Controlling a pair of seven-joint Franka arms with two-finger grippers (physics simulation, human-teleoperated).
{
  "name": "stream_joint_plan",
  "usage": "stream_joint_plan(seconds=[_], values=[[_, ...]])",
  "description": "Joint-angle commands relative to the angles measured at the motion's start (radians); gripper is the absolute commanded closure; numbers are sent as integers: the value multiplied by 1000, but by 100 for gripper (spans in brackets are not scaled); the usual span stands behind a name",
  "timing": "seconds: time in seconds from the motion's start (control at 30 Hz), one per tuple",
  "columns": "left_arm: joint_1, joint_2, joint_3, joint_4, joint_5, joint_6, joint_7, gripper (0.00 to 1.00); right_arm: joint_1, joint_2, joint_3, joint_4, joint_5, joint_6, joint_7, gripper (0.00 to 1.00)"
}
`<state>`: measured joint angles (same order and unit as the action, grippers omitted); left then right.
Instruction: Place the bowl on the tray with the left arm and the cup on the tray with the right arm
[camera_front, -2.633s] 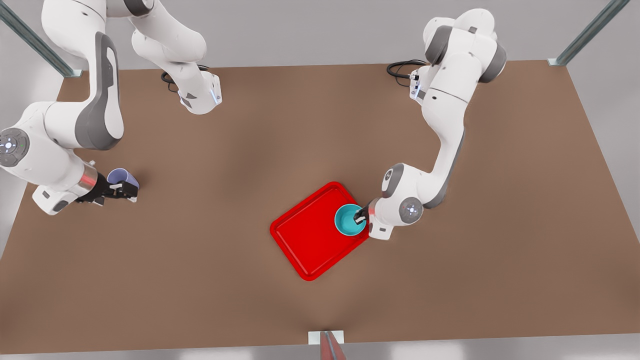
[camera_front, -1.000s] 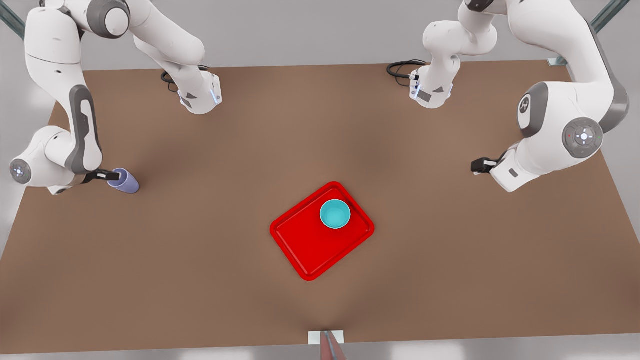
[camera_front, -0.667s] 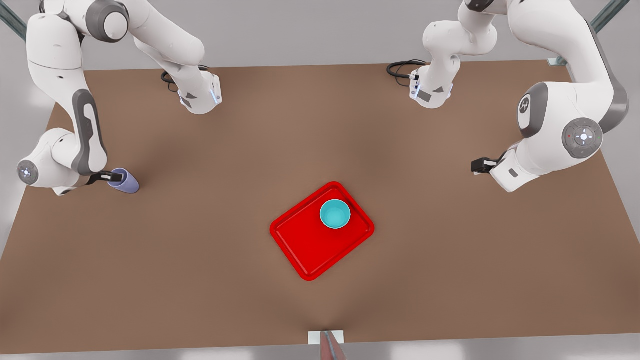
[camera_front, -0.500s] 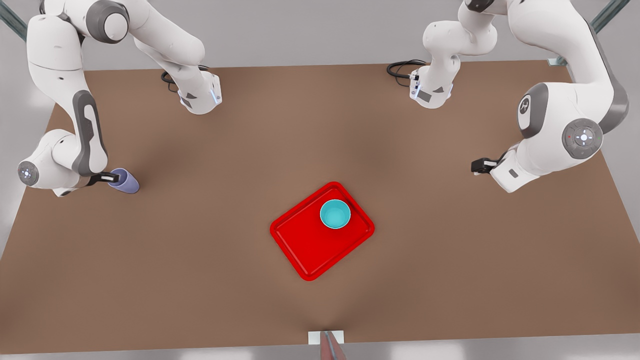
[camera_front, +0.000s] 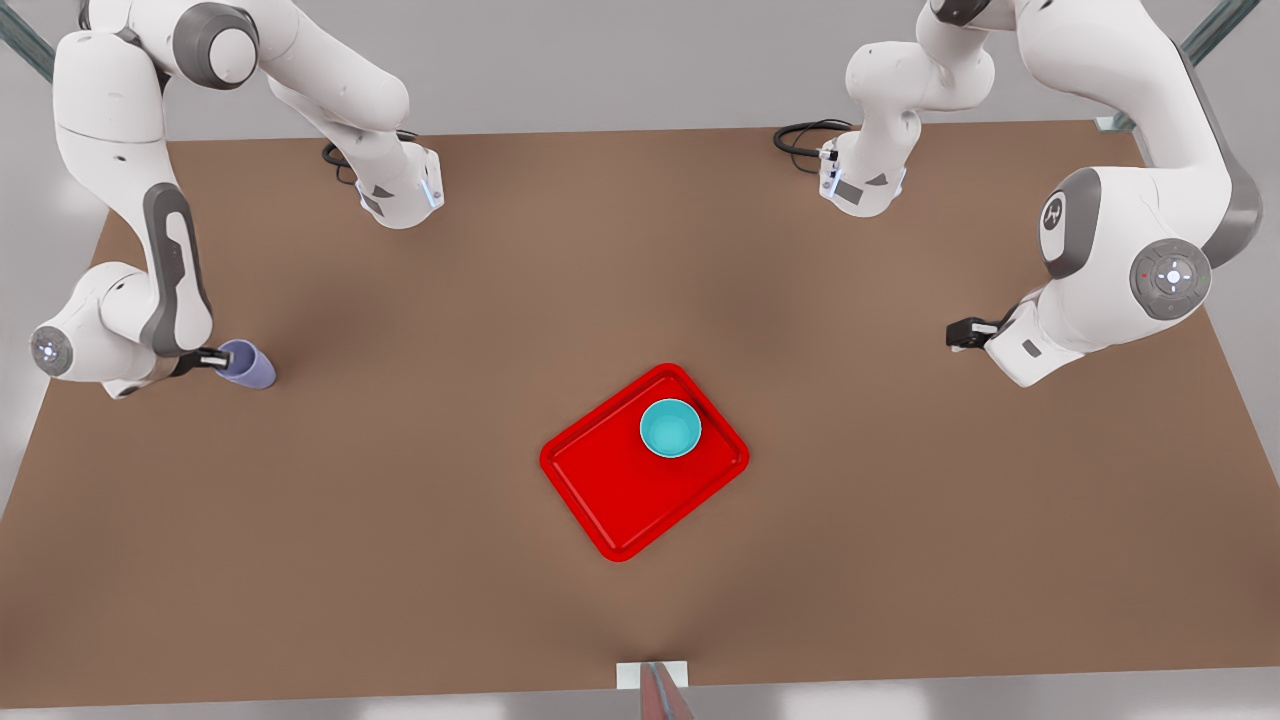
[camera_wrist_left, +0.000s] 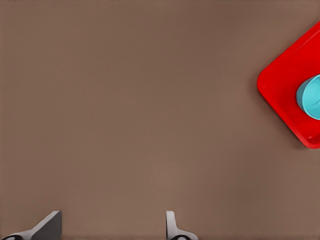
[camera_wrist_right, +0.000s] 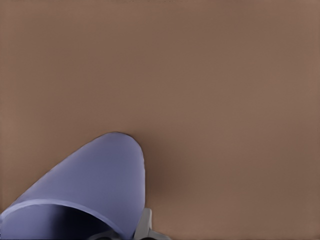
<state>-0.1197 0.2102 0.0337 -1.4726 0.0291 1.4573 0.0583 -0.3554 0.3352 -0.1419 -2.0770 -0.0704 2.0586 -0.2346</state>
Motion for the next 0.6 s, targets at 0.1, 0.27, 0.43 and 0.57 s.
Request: stream_joint_plan(seconds=[0.1, 0.27, 0.43, 0.57], values=[[0, 0, 0, 0, 0, 0, 0, 0, 45, -4, 4, 25, -8, 2, 11, 79], [0, -2, 0, 0, 2, 0, -2, 0, 108, -2, 96, 75, -6, -11, 54, 79], [0, 0, 0, 0, 2, 0, -2, 0, 173, 8, 157, 140, -5, -55, 100, 79], [0, 0, 2, 0, 2, 2, -2, 0, 197, 15, 237, 169, -5, -94, 202, 79]])
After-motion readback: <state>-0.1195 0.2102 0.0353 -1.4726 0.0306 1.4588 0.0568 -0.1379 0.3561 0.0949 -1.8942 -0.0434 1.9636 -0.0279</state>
